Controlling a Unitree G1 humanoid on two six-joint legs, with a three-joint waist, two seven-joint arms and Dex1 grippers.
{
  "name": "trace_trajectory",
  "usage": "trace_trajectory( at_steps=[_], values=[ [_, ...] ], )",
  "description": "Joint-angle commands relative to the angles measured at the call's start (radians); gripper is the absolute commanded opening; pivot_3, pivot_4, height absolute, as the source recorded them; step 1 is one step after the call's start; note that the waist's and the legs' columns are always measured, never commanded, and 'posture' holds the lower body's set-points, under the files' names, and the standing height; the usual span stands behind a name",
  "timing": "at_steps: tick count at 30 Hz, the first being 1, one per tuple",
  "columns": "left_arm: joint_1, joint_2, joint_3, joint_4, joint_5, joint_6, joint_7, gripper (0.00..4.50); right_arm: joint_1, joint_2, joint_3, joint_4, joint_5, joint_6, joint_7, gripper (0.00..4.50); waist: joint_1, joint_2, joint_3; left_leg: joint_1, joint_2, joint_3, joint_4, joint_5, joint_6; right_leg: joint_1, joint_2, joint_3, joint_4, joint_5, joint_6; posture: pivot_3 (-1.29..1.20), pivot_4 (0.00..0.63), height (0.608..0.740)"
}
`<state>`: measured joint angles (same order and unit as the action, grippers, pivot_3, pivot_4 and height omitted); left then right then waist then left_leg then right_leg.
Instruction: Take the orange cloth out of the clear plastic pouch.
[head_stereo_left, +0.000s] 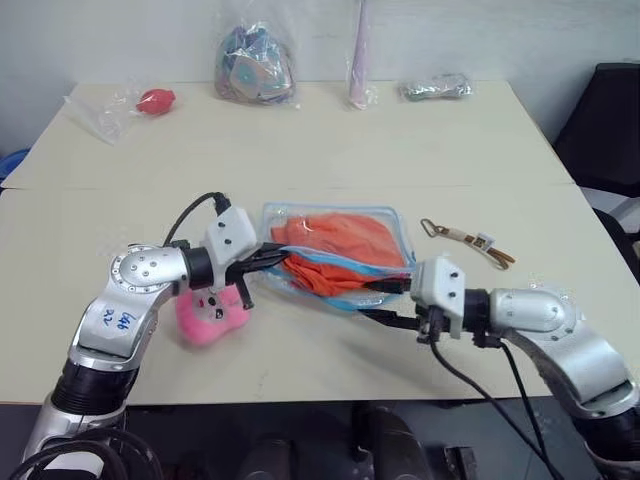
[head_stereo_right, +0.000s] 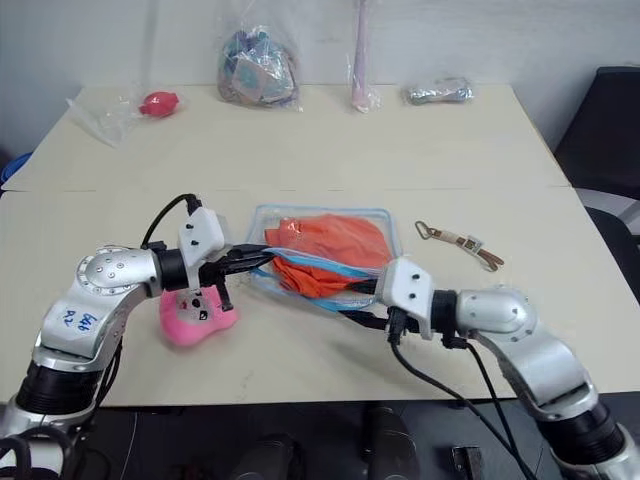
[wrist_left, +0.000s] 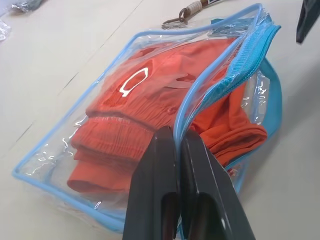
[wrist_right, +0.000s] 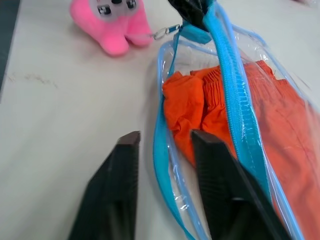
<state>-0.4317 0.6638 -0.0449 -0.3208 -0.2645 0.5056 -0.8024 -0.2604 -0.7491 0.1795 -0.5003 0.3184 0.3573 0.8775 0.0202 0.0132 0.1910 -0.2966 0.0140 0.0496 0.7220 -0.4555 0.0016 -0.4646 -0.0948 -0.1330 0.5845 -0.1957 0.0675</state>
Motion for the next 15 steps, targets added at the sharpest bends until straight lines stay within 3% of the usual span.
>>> trace_trajectory(
  at_steps=[1,2,8,11,15],
  values=[
    [-0.027,-0.012,-0.004,-0.051,-0.009,0.004,0.013,0.00,-0.017,0.048,0.033,0.029,-0.104,-0.052,-0.071,0.23,0.000,0.000,0.000,0.000,0.000,0.000,0.000,0.000,0.000,0.000,0.000,0.000,0.000,0.000,0.000,0.00,0.150,0.740],
    [-0.028,-0.014,-0.005,-0.053,-0.009,0.007,0.013,0.00,-0.026,0.061,0.037,0.042,-0.127,-0.053,-0.090,0.05,0.001,0.000,0.000,0.000,0.000,0.000,0.000,0.000,0.000,0.000,0.000,0.000,0.000,0.000,0.000,0.00,0.150,0.740],
    [-0.032,-0.024,-0.007,-0.072,-0.013,0.028,0.019,0.00,-0.037,0.040,0.083,0.115,-0.294,-0.146,-0.103,0.05,0.002,0.000,0.000,0.000,0.000,0.000,0.001,0.000,0.000,0.000,0.000,0.000,0.000,0.000,0.000,0.00,0.150,0.740],
    [-0.035,-0.031,-0.005,-0.074,-0.013,0.036,0.028,0.00,-0.033,0.035,0.086,0.152,-0.371,-0.208,-0.128,0.64,0.001,0.000,0.000,0.000,0.000,0.000,0.001,0.000,0.000,0.000,0.000,0.000,0.000,0.000,0.000,0.00,0.150,0.740],
    [-0.033,-0.032,-0.007,-0.076,-0.012,0.038,0.031,0.00,-0.026,0.049,0.071,0.162,-0.425,-0.246,-0.161,2.06,0.001,0.000,0.000,0.000,0.000,0.000,0.001,0.000,0.000,0.000,0.000,0.000,0.000,0.000,0.000,0.00,0.150,0.740]
  ],
)
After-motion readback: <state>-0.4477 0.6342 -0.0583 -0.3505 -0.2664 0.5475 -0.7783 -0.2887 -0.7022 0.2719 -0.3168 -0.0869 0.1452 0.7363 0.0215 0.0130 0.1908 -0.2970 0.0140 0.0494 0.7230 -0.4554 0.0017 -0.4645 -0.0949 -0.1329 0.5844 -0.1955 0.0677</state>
